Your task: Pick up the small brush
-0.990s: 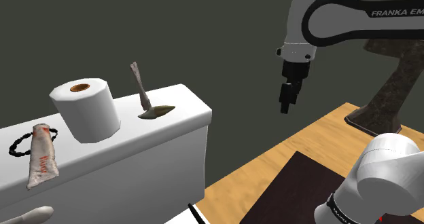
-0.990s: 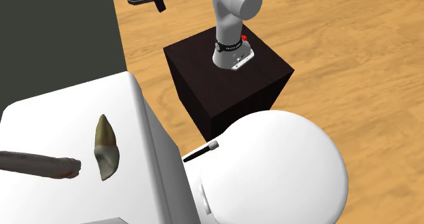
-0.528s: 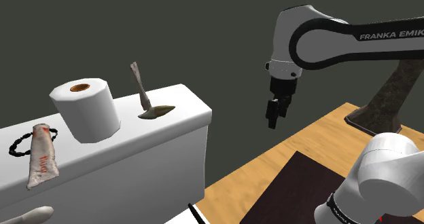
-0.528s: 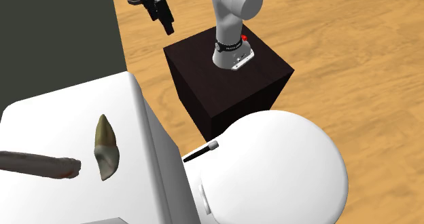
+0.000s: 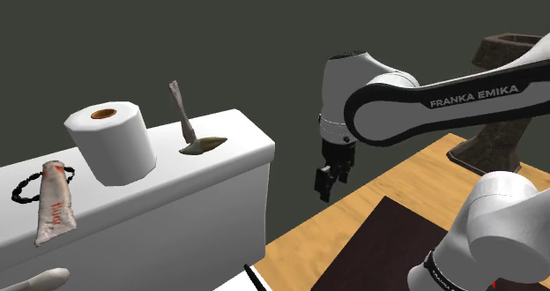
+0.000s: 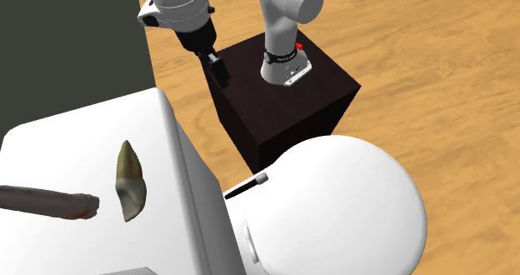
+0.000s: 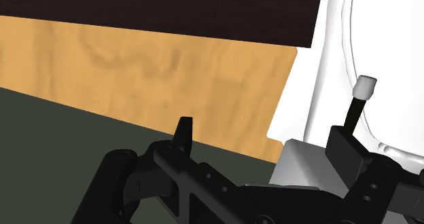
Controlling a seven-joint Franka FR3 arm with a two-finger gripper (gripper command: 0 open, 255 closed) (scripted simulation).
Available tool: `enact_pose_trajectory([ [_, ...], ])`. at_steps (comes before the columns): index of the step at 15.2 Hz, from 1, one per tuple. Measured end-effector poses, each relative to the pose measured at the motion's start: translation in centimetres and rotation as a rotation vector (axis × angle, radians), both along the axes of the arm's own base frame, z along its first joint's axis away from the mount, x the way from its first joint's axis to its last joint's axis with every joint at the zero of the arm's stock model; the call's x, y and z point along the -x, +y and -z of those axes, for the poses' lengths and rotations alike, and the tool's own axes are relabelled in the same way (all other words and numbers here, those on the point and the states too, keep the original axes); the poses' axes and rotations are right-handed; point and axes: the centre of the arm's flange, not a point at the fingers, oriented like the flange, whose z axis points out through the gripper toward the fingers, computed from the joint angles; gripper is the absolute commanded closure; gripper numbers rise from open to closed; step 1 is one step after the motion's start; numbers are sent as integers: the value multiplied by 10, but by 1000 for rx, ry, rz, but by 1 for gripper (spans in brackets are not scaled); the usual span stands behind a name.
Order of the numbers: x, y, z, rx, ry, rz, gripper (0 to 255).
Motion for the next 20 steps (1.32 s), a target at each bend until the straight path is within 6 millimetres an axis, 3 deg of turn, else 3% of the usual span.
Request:
enact_pose_trajectory([
  [13, -28, 129, 119, 65, -14, 69, 0],
  [16, -35, 154, 133, 90, -57, 309, 0],
  [20, -40, 197, 180, 130, -34, 441, 0],
])
